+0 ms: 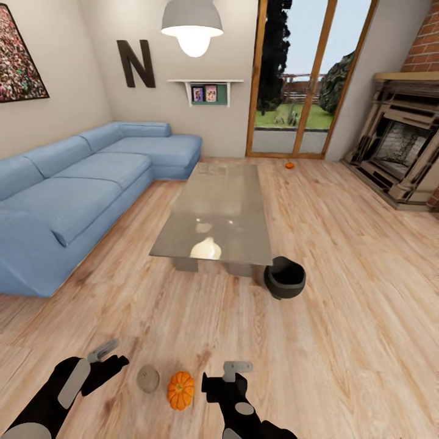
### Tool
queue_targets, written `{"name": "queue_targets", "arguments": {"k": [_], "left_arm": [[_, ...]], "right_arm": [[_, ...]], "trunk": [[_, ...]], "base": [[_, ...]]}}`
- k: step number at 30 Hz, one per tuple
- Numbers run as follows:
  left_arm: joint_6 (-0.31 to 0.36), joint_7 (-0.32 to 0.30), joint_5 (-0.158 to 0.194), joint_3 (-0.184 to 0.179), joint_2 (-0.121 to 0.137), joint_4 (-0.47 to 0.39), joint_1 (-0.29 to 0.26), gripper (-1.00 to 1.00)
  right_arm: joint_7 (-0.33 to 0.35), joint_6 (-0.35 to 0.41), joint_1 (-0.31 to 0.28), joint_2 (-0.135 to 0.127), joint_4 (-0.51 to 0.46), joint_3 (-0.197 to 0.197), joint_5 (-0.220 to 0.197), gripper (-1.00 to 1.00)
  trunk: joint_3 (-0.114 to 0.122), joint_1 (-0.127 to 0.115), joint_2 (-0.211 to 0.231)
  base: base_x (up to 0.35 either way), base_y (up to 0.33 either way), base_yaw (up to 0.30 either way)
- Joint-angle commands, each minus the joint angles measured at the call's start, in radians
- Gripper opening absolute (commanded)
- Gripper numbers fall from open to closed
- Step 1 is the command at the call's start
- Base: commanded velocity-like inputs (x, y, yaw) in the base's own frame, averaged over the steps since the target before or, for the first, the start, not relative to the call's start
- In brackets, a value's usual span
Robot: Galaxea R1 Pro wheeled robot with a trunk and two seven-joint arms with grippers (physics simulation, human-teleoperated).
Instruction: Place each of the two pumpkins and all three candles from the living room inside a cabinet in the living room (use any cabinet), then make sure every cabinet is closed, and position the cauldron so it is next to a table in the living room.
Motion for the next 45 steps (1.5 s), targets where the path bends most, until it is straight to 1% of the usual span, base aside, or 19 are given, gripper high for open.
{"name": "queue_targets", "arguments": {"k": [1, 7, 11, 15, 19, 25, 33, 39, 45], "left_arm": [[0.004, 0.008, 0.009, 0.001, 0.000, -0.002, 0.000, 1.00], [0.004, 0.008, 0.000, 0.001, 0.000, -0.001, 0.000, 1.00], [0.004, 0.008, 0.003, 0.001, 0.000, 0.007, 0.000, 1.00], [0.004, 0.008, 0.005, 0.001, 0.001, 0.010, 0.000, 1.00], [0.003, 0.008, 0.000, 0.001, 0.000, 0.011, 0.000, 1.00], [0.003, 0.008, 0.007, 0.004, 0.000, 0.011, 0.000, 1.00], [0.003, 0.008, 0.009, 0.005, 0.003, 0.011, 0.000, 1.00], [0.002, 0.008, 0.008, 0.005, 0.003, 0.011, 0.000, 1.00], [0.002, 0.008, 0.009, 0.005, 0.004, 0.011, 0.000, 1.00]], "right_arm": [[-0.007, 0.004, -0.001, 0.000, -0.001, 0.003, -0.002, 1.00], [-0.007, 0.004, -0.001, 0.001, -0.001, 0.003, -0.002, 1.00], [-0.007, 0.004, -0.001, 0.002, 0.004, 0.002, -0.003, 1.00], [-0.007, 0.004, -0.001, 0.002, 0.009, 0.001, -0.003, 1.00], [-0.007, 0.004, -0.001, 0.002, 0.010, 0.001, -0.002, 1.00], [-0.006, 0.003, -0.001, -0.001, 0.010, 0.001, -0.002, 1.00], [-0.006, 0.003, -0.001, 0.000, 0.010, 0.002, 0.001, 1.00], [-0.006, 0.002, -0.001, -0.001, 0.010, 0.001, -0.002, 1.00], [-0.006, 0.002, -0.001, -0.001, 0.010, 0.001, -0.003, 1.00]], "trunk": [[-0.001, 0.000, 0.000], [0.000, 0.000, 0.000], [0.000, 0.000, 0.000], [0.001, 0.000, 0.000], [0.001, 0.000, 0.000], [0.001, 0.000, 0.000], [-0.024, 0.031, -0.056], [-0.024, 0.031, -0.056], [-0.024, 0.031, -0.056]], "base": [[0.027, 0.057, -0.194], [0.167, 0.016, -0.073], [0.169, 0.033, -0.170], [0.067, 0.188, -0.181], [0.172, 0.059, -0.030], [0.033, 0.007, -0.004], [0.001, 0.000, 0.000], [0.000, 0.006, 0.000], [0.000, 0.224, 0.000]]}}
